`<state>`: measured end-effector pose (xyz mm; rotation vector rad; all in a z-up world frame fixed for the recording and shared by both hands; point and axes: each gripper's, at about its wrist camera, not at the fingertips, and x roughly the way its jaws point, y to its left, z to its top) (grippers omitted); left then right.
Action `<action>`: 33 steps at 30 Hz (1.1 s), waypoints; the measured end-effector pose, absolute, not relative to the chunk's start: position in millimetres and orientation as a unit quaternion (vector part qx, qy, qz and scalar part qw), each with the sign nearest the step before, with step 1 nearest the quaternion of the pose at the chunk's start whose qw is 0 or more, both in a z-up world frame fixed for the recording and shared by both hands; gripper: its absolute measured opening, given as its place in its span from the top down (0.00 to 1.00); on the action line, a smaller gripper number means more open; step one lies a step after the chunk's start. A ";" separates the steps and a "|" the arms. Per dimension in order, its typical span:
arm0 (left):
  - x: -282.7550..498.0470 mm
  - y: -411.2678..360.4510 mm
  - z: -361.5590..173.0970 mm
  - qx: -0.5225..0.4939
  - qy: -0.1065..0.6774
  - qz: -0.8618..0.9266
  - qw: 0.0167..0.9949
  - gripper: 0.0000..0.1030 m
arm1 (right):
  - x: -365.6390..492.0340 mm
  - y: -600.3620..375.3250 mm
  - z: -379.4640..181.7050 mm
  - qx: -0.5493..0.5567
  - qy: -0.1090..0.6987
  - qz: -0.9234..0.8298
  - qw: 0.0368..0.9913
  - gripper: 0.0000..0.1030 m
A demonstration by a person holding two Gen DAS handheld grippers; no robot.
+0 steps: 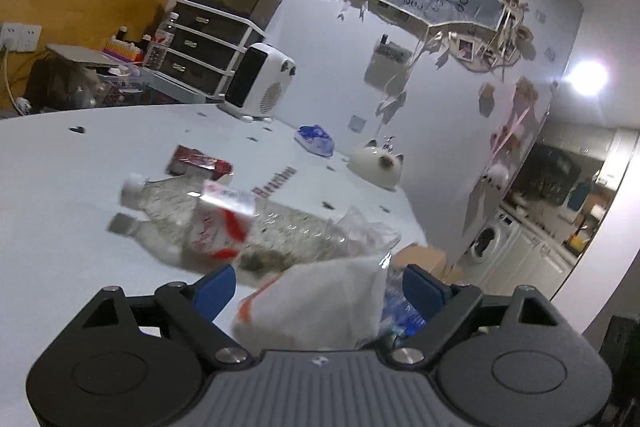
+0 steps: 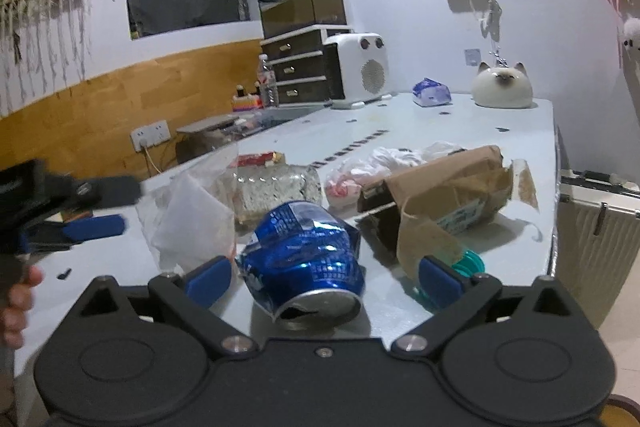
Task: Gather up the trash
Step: 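Reach the left tool to the clear plastic bag while the right tool reaches the blue can, then close the left tool on the plastic bag while the right tool grasps the crushed blue can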
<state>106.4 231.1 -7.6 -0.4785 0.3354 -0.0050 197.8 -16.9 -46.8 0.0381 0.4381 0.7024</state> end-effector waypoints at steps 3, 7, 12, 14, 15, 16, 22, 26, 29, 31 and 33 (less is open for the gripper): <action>111.8 216.2 -3.7 -0.205 0.163 -0.034 0.964 0.12 | 197.1 -12.7 -46.3 0.006 0.206 0.357 0.911 0.05; 112.0 193.7 -3.4 -0.142 0.169 -0.040 0.974 0.12 | 201.2 -1.8 -48.8 -0.016 0.216 0.377 0.901 0.09; 113.5 183.7 -11.4 -0.108 0.185 -0.030 0.976 0.11 | 209.5 2.3 -49.9 -0.017 0.229 0.376 0.898 0.26; 114.4 181.6 -17.4 -0.094 0.193 -0.017 0.976 0.11 | 206.7 -2.6 -50.2 -0.012 0.229 0.374 0.899 0.27; 114.4 180.1 -20.9 -0.086 0.199 -0.010 0.976 0.11 | 203.6 -4.9 -51.4 -0.011 0.229 0.373 0.899 0.28; 114.8 179.0 -23.1 -0.082 0.201 -0.007 0.976 0.11 | 200.3 -8.7 -51.7 -0.011 0.230 0.369 0.901 0.28; 121.6 170.5 -34.4 -0.047 0.220 0.015 0.974 0.11 | 180.8 -42.9 -51.8 0.027 0.242 0.339 0.909 0.31; 130.9 165.0 -35.0 -0.027 0.232 0.038 0.972 0.11 | 162.2 -63.4 -50.6 0.040 0.249 0.329 0.910 0.32; 141.2 167.3 -35.8 -0.028 0.242 0.064 0.968 0.13 | 150.5 -77.5 -50.3 0.059 0.259 0.330 0.906 0.32; 143.8 170.2 -34.9 -0.033 0.242 0.068 0.967 0.23 | 142.5 -82.5 -48.5 0.064 0.263 0.335 0.903 0.32; 144.2 173.3 -34.5 -0.038 0.241 0.070 0.967 0.35 | 135.0 -86.1 -46.2 0.069 0.266 0.340 0.899 0.33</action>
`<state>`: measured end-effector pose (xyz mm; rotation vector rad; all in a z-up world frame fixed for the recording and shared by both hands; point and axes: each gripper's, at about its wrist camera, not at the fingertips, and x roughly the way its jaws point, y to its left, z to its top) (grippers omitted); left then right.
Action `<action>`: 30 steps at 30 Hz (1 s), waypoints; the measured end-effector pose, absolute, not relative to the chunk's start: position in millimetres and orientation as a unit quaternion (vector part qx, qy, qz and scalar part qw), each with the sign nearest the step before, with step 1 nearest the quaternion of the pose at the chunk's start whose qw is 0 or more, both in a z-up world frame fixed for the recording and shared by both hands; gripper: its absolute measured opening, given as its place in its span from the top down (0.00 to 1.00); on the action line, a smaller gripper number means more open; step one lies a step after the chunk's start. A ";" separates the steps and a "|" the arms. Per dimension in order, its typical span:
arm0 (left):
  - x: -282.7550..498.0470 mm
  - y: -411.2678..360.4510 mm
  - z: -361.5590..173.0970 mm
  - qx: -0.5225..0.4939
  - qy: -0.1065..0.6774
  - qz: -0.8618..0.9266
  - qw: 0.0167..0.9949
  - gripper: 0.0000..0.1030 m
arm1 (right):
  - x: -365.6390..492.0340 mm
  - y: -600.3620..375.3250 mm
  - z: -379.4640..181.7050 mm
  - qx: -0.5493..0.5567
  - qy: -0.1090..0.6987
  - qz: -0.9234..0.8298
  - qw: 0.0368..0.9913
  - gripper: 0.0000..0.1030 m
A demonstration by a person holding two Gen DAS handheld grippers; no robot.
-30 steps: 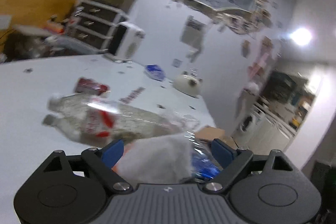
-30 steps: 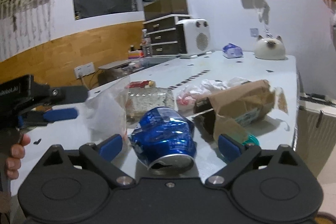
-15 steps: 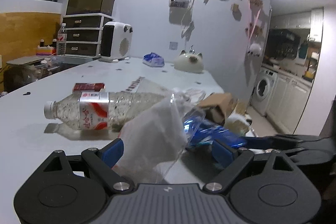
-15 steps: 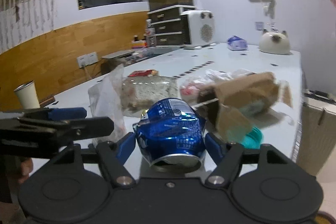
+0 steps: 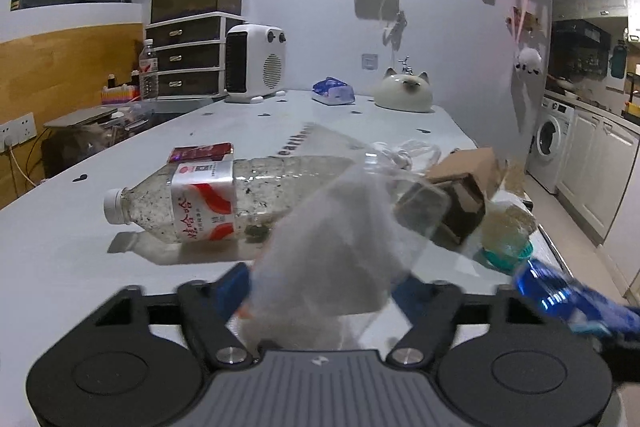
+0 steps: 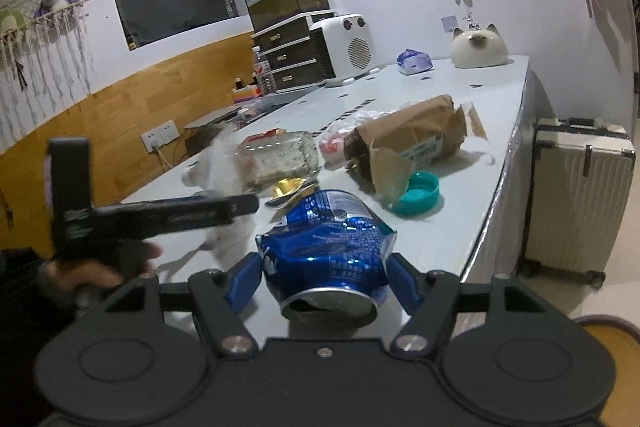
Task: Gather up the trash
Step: 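Close the left tool on the plastic bag while the right tool grasps the crushed blue can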
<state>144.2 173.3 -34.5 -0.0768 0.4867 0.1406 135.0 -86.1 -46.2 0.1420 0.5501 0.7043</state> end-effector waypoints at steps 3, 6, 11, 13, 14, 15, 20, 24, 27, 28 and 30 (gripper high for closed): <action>139.6 177.5 -32.9 -0.049 0.234 0.068 0.969 0.41 | 125.9 -88.1 -43.7 0.071 0.269 0.352 0.894 0.33; 132.0 180.5 -31.8 -0.060 0.229 0.064 0.970 0.51 | 118.7 -87.7 -44.2 0.070 0.273 0.364 0.888 0.33; 113.5 188.8 -29.3 -0.092 0.218 0.061 0.970 0.60 | 109.7 -81.4 -48.1 0.048 0.284 0.374 0.882 0.32; 103.7 190.5 -29.9 -0.104 0.213 0.061 0.970 0.61 | 106.0 -78.4 -46.8 0.038 0.280 0.374 0.883 0.32; 99.0 191.3 -30.3 -0.111 0.211 0.060 0.969 0.62 | 104.2 -77.2 -46.2 0.035 0.279 0.374 0.884 0.30; 93.4 192.5 -30.5 -0.121 0.210 0.059 0.968 0.62 | 102.5 -75.8 -45.7 0.034 0.278 0.375 0.884 0.26; 65.3 197.1 -30.8 -0.169 0.204 0.040 0.963 0.64 | 96.9 -70.5 -40.5 0.020 0.269 0.374 0.887 0.13; 47.5 194.2 -30.2 -0.187 0.202 0.012 0.961 0.65 | 103.3 -71.6 -33.6 0.041 0.275 0.384 0.880 0.09; 36.3 188.9 -26.9 -0.185 0.201 -0.005 0.962 0.65 | 120.5 -76.8 -28.6 0.073 0.292 0.394 0.869 0.11; 33.2 187.0 -25.4 -0.184 0.201 -0.012 0.962 0.65 | 127.5 -78.5 -27.9 0.084 0.299 0.394 0.865 0.13; 28.0 182.0 -22.5 -0.181 0.202 -0.023 0.962 0.66 | 142.7 -83.2 -30.7 0.111 0.320 0.396 0.853 0.17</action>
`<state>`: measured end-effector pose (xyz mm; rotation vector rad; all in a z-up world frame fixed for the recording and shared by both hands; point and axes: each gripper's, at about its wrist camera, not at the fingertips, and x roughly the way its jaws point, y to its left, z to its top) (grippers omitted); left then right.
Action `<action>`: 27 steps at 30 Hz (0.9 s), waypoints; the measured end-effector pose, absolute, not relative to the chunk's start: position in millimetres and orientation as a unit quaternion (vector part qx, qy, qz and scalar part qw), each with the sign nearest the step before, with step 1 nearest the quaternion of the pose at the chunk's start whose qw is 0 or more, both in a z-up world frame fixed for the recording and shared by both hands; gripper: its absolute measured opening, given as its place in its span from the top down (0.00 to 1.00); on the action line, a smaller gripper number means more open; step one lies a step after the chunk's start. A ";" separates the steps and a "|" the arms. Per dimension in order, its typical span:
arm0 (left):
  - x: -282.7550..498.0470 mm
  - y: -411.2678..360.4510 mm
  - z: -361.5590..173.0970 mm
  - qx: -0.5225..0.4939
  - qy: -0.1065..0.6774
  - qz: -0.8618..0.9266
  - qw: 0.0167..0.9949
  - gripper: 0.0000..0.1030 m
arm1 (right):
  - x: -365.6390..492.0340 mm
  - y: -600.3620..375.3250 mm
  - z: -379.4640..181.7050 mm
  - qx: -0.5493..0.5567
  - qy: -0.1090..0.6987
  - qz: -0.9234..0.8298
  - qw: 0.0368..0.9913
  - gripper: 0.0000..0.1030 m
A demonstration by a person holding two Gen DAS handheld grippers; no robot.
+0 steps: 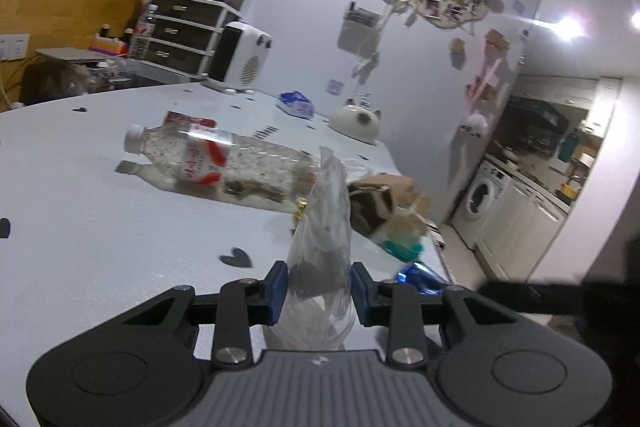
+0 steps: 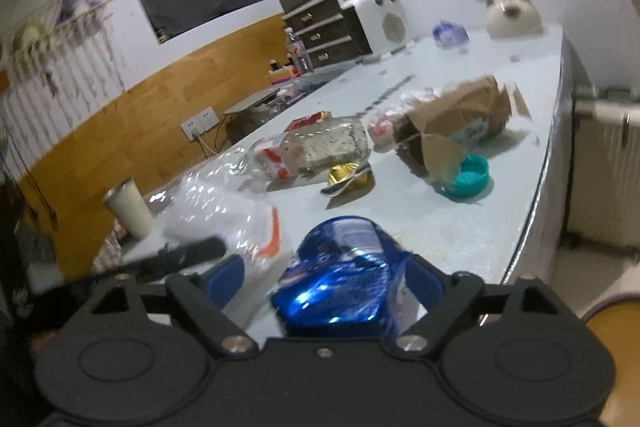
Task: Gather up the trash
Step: 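Close the left tool on the plastic bag while the right tool grasps the crushed blue can, then lift the bag and can and carry both tools over the wastebasket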
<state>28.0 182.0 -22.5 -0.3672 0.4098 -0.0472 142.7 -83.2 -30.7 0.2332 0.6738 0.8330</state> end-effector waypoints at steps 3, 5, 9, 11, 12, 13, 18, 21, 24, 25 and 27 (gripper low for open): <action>21.6 172.7 -19.9 -0.180 0.202 -0.039 0.962 0.67 | 170.3 -93.3 -39.6 0.171 0.362 0.390 0.830 0.21; 19.1 167.3 -19.5 -0.179 0.203 -0.045 0.962 0.67 | 187.0 -100.2 -49.1 0.212 0.385 0.389 0.810 0.22; 18.1 159.6 -21.4 -0.179 0.210 -0.050 0.960 0.67 | 202.2 -98.5 -71.8 0.244 0.416 0.423 0.767 0.22; 18.8 157.3 -21.7 -0.175 0.214 -0.044 0.960 0.68 | 203.4 -90.8 -80.7 0.249 0.427 0.450 0.744 0.23; 18.7 156.9 -21.6 -0.173 0.215 -0.039 0.960 0.68 | 202.2 -88.3 -82.4 0.243 0.430 0.453 0.742 0.28; 18.3 157.7 -21.8 -0.174 0.217 -0.034 0.960 0.68 | 199.6 -85.9 -82.3 0.239 0.430 0.460 0.739 0.31; 17.0 162.4 -24.2 -0.167 0.225 -0.004 0.960 0.68 | 183.0 -80.1 -72.2 0.224 0.422 0.504 0.720 0.46; 16.8 161.7 -24.4 -0.168 0.223 0.000 0.960 0.67 | 174.7 -76.3 -69.5 0.226 0.422 0.514 0.712 0.49; 16.6 161.3 -23.9 -0.161 0.221 0.013 0.962 0.67 | 173.0 -73.3 -67.9 0.222 0.421 0.511 0.716 0.49; 16.1 162.1 -23.5 -0.161 0.220 0.017 0.962 0.67 | 172.3 -72.4 -69.6 0.221 0.423 0.508 0.717 0.50; 14.1 164.2 -22.3 -0.159 0.216 0.025 0.963 0.67 | 171.2 -73.3 -76.2 0.230 0.427 0.502 0.716 0.49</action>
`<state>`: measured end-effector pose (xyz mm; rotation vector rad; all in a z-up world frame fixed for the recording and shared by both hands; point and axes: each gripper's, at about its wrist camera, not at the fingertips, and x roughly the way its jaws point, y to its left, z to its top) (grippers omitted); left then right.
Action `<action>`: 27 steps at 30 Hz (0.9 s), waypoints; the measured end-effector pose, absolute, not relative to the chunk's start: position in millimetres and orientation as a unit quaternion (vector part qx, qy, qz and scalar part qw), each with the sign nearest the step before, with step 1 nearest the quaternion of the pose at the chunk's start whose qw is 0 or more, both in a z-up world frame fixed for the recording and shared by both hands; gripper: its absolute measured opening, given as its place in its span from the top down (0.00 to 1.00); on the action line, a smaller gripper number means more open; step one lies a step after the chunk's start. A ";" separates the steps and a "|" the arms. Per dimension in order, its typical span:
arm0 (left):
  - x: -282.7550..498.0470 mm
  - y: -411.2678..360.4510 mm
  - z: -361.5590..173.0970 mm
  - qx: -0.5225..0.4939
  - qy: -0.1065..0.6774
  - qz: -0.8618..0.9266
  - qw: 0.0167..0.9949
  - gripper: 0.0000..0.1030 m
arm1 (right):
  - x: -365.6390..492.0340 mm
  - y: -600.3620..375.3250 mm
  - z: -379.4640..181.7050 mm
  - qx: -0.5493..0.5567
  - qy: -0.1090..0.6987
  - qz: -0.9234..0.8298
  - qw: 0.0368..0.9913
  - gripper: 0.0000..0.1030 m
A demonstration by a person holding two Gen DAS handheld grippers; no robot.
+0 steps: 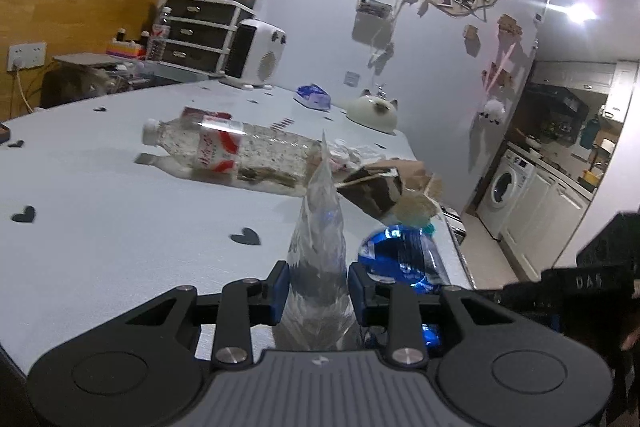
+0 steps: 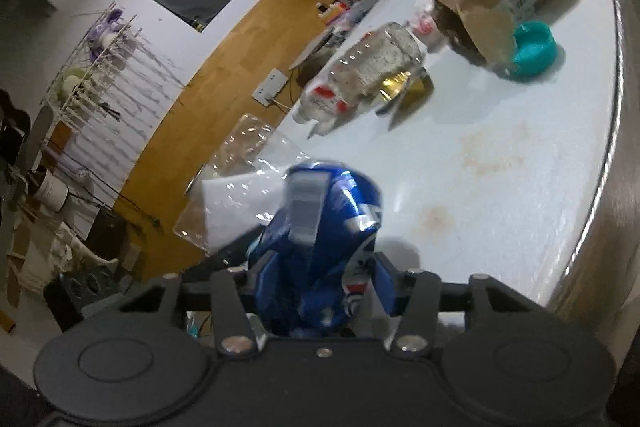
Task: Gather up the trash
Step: 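Lift the bag and can and carry both tools over the wastebasket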
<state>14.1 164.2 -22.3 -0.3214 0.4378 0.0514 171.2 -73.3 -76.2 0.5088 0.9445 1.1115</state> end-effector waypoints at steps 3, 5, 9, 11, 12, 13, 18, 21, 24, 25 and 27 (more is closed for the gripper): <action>11.1 168.8 -20.1 -0.159 0.212 0.028 0.964 0.67 | 171.3 -79.8 -83.1 0.245 0.426 0.497 0.715 0.49; 11.0 169.3 -20.2 -0.160 0.213 0.023 0.964 0.67 | 170.5 -81.4 -83.7 0.247 0.424 0.492 0.718 0.47; 14.2 163.9 -21.8 -0.161 0.214 0.010 0.963 0.68 | 168.9 -77.3 -84.9 0.253 0.418 0.476 0.731 0.39; 15.3 162.8 -23.2 -0.161 0.216 0.010 0.963 0.68 | 167.7 -75.3 -84.5 0.253 0.408 0.473 0.739 0.34; 15.8 162.5 -23.5 -0.159 0.216 0.010 0.963 0.68 | 167.6 -73.8 -84.0 0.254 0.405 0.472 0.741 0.32; 16.0 161.7 -23.4 -0.156 0.217 0.011 0.964 0.68 | 167.5 -71.7 -83.6 0.252 0.403 0.469 0.744 0.31; 15.9 157.5 -24.3 -0.133 0.217 0.023 0.967 0.70 | 163.6 -59.1 -79.7 0.229 0.401 0.456 0.761 0.36; 13.8 163.5 -24.4 -0.137 0.215 0.032 0.966 0.69 | 168.4 -68.9 -81.5 0.271 0.401 0.446 0.753 0.56; 12.2 165.5 -24.2 -0.141 0.214 0.033 0.966 0.69 | 164.8 -72.1 -78.7 0.265 0.398 0.438 0.761 0.57; 11.8 166.1 -24.1 -0.143 0.213 0.034 0.966 0.69 | 161.5 -72.0 -75.3 0.257 0.396 0.436 0.767 0.57; 10.4 167.4 -22.9 -0.148 0.210 0.039 0.966 0.69 | 155.4 -72.6 -69.3 0.240 0.389 0.431 0.778 0.58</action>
